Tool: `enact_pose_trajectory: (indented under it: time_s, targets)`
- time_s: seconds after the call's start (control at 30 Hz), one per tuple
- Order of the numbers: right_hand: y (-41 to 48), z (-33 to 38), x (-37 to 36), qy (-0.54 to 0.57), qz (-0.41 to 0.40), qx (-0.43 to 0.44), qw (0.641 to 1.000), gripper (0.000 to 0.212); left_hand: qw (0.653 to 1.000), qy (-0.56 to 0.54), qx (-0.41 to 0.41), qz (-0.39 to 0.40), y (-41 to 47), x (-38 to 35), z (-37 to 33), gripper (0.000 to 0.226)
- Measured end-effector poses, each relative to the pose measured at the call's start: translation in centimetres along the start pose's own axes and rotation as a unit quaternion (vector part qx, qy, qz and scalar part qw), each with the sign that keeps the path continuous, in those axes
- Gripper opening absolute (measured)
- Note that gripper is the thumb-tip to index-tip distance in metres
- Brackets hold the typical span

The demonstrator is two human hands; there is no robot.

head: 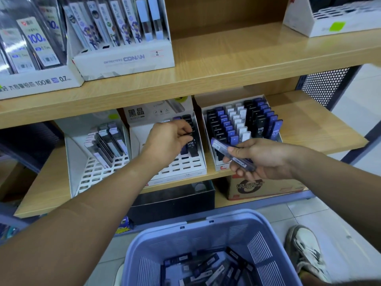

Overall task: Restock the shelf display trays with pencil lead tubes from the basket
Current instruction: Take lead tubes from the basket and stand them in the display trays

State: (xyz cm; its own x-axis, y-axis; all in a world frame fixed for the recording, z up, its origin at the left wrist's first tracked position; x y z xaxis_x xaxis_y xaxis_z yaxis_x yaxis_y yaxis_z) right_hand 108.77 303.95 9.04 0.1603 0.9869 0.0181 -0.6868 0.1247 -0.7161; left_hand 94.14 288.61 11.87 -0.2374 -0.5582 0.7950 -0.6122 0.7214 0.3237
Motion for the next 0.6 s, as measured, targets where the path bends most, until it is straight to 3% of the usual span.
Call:
enact_pose_trajectory:
  time_s: [0.2, 0.4, 0.43, 0.5, 0.57, 0.6]
  targets:
    - [-0.3, 0.4, -0.6, 0.05, 0.024, 0.011, 0.998, 0.033, 0.992, 0.079, -0.098, -0.012, 0.1, -0.8, -0.6, 0.02]
    - [-0.3, 0.5, -1.1, 0.118, 0.06, 0.019, 0.991, 0.034, 0.985, 0.153, -0.066, 0.038, 0.6, -0.5, -1.3, 0.038]
    - [-0.3, 0.6, -1.4, 0.129, 0.067, 0.021, 0.989, 0.035, 0.993, 0.108, -0.037, 0.039, 0.6, -0.2, -1.7, 0.04]
    - [-0.5, 0.8, -2.0, 0.143, 0.093, 0.026, 0.985, 0.035, 0.986, -0.137, 0.084, 0.052, 0.1, 0.1, -2.7, 0.033]
    - [-0.7, 1.1, -2.6, 0.148, 0.122, 0.034, 0.981, 0.034, 0.909, -0.362, 0.19, 0.076, -0.8, -0.2, -3.8, 0.019]
    - [-0.7, 1.3, -2.9, 0.143, 0.131, 0.038, 0.98, 0.034, 0.895, -0.391, 0.198, 0.084, -1.1, -0.3, -4.1, 0.022]
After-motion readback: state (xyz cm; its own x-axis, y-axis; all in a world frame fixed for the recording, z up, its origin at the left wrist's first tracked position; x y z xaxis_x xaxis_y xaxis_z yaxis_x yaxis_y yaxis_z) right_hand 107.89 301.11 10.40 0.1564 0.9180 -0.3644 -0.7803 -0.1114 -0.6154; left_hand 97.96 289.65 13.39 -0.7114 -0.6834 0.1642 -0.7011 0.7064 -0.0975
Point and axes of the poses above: each hand's wrist, its own y-axis towards the middle knuckle, its own x-axis out of the back of the hand, z = x × y, the point moved 4 cm from there along y, towards the middle knuckle, and after that the axes turned 9 degrees about -x, right-handed, at the moved point
